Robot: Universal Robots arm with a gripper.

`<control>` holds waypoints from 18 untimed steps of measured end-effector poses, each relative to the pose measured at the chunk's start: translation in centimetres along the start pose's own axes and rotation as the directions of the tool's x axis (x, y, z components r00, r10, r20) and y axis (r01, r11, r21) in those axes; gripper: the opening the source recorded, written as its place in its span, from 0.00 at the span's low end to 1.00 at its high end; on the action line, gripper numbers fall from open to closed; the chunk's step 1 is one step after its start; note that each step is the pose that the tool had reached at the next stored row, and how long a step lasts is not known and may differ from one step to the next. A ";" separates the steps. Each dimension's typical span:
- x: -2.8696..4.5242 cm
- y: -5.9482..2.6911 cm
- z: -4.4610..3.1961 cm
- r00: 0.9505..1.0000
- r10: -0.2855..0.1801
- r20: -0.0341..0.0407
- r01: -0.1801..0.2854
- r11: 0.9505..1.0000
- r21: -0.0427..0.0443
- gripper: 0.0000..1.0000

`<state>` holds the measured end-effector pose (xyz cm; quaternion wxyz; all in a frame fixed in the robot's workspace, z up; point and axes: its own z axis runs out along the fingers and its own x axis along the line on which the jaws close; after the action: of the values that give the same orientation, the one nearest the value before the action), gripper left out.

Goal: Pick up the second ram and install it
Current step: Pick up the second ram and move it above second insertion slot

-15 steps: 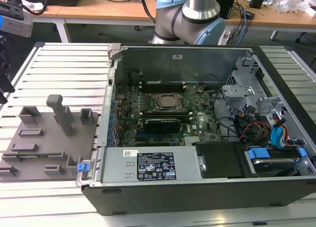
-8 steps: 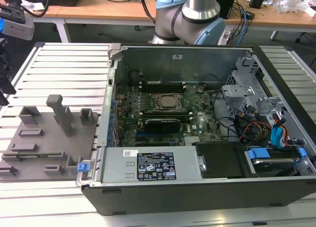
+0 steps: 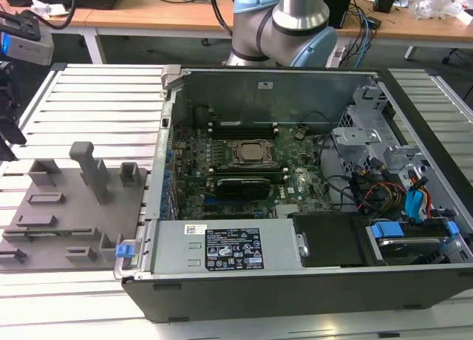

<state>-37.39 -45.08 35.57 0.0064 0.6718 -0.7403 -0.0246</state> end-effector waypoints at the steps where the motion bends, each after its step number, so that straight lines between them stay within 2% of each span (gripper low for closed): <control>1: 0.00 0.00 0.07 1.000 0.000 0.000 0.000 1.000 0.000 0.36; 18: 0.04 -0.08 1.85 1.000 0.000 0.000 0.000 1.000 0.000 0.36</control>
<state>-37.40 -45.08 33.71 0.0064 0.6718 -0.7403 -0.0246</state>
